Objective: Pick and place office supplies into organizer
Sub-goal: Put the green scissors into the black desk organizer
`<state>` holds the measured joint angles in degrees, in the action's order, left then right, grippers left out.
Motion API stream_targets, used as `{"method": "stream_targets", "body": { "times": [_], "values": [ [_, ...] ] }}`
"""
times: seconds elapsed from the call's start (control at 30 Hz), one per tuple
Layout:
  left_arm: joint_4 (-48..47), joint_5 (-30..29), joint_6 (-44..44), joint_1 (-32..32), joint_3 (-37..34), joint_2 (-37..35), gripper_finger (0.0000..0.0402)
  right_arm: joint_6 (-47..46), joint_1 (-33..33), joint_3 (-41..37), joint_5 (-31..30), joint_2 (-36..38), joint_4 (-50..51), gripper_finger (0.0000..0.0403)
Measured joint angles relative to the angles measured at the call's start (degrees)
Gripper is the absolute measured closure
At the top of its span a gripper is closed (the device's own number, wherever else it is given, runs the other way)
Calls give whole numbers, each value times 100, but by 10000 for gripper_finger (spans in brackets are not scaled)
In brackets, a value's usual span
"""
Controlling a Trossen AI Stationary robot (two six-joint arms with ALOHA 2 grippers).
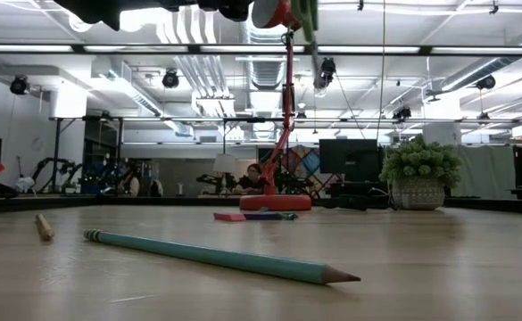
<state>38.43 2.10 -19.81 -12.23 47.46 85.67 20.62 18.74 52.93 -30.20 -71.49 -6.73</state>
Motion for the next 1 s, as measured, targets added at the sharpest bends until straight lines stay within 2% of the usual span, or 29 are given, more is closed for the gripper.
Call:
{"method": "stream_targets", "body": {
  "times": [0.2,0.33,0.47,0.67,0.87,1.0],
  "values": [
    [-55,-324,-2,2,-17,4,206,-1267,11,11,-49,759,927,379],
    [-51,-409,-4,7,-24,4,201,-2096,14,9,-93,1122,1571,379],
    [-180,-429,-6,7,-61,2,200,-2987,122,9,-482,1451,2397,379],
    [-200,-588,-7,14,-213,-7,200,-4245,642,4,-1204,1917,3535,379],
    [-198,-598,-9,15,-222,-9,200,-5254,1420,4,-1913,2196,4107,379],
    [-198,-602,-11,19,-222,-9,200,-5933,1793,37,-1948,2269,4620,379]
  ]
}}
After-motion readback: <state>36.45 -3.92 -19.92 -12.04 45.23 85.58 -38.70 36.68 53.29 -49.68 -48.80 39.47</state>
